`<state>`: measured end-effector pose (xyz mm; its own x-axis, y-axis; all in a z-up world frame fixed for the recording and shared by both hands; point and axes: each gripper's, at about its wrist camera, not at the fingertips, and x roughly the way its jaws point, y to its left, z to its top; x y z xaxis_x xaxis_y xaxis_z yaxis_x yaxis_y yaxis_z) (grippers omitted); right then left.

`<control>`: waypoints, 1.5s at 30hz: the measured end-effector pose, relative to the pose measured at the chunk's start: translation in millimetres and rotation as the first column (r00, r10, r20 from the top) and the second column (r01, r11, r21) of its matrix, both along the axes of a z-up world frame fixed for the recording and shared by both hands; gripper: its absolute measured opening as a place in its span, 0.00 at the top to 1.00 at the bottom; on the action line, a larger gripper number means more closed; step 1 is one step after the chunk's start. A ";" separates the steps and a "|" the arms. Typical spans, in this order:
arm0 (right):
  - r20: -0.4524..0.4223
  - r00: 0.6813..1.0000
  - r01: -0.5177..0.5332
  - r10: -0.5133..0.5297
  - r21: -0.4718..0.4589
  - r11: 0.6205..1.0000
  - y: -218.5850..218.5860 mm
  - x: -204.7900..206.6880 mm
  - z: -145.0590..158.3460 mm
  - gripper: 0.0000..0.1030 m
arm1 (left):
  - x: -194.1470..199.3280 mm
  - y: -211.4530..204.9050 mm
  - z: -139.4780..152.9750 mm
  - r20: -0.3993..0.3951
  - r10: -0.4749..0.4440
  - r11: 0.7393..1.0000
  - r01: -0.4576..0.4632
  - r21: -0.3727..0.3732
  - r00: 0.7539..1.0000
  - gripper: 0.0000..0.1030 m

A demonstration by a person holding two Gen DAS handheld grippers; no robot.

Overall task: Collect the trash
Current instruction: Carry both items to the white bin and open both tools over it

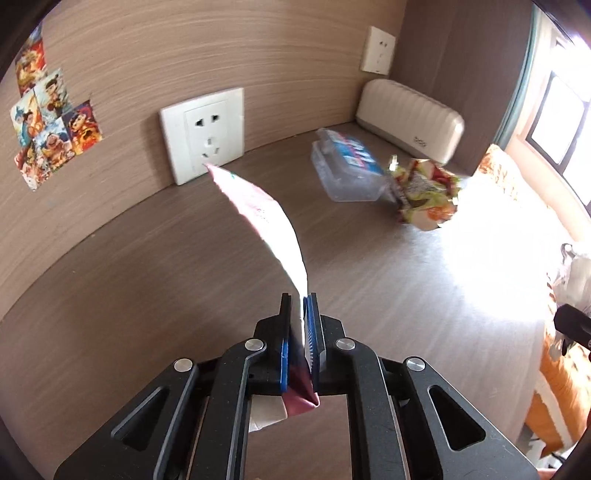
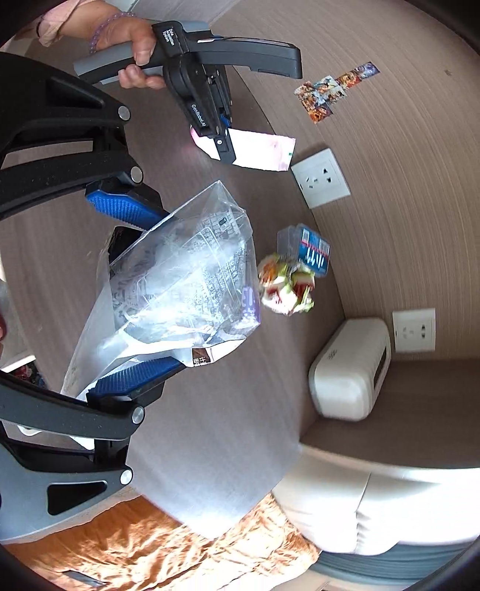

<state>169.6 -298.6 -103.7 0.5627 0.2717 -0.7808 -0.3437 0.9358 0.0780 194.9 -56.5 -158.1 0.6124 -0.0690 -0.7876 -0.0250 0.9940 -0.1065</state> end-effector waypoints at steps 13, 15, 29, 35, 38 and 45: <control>0.041 0.992 0.117 -0.117 0.012 0.993 -93.9 -50.5 22.1 0.34 | -44.2 -139.0 47.3 0.075 -0.237 0.971 0.238 0.002 0.969 0.92; 0.034 0.988 0.148 -0.148 0.006 0.989 -112.0 -60.4 20.0 0.34 | -51.6 -166.9 44.2 0.064 -0.286 0.958 0.287 -0.001 0.956 0.92; -0.064 0.914 0.403 -0.401 0.017 0.915 -233.2 -135.1 -7.6 0.34 | -103.2 -326.5 4.3 -0.032 -0.595 0.804 0.595 -0.001 0.803 0.92; -0.128 0.875 0.474 -0.467 0.027 0.880 -261.4 -155.1 -30.0 0.34 | -114.3 -360.9 -21.2 -0.085 -0.666 0.744 0.668 -0.013 0.741 0.92; -0.156 0.861 0.494 -0.484 0.030 0.869 -270.1 -160.0 -43.5 0.34 | -116.9 -376.5 -37.8 -0.115 -0.691 0.720 0.694 -0.017 0.714 0.92; -0.235 0.831 0.521 -0.504 0.013 0.853 -279.1 -153.1 -91.0 0.34 | -120.3 -403.2 -91.2 -0.190 -0.733 0.672 0.739 -0.051 0.653 0.92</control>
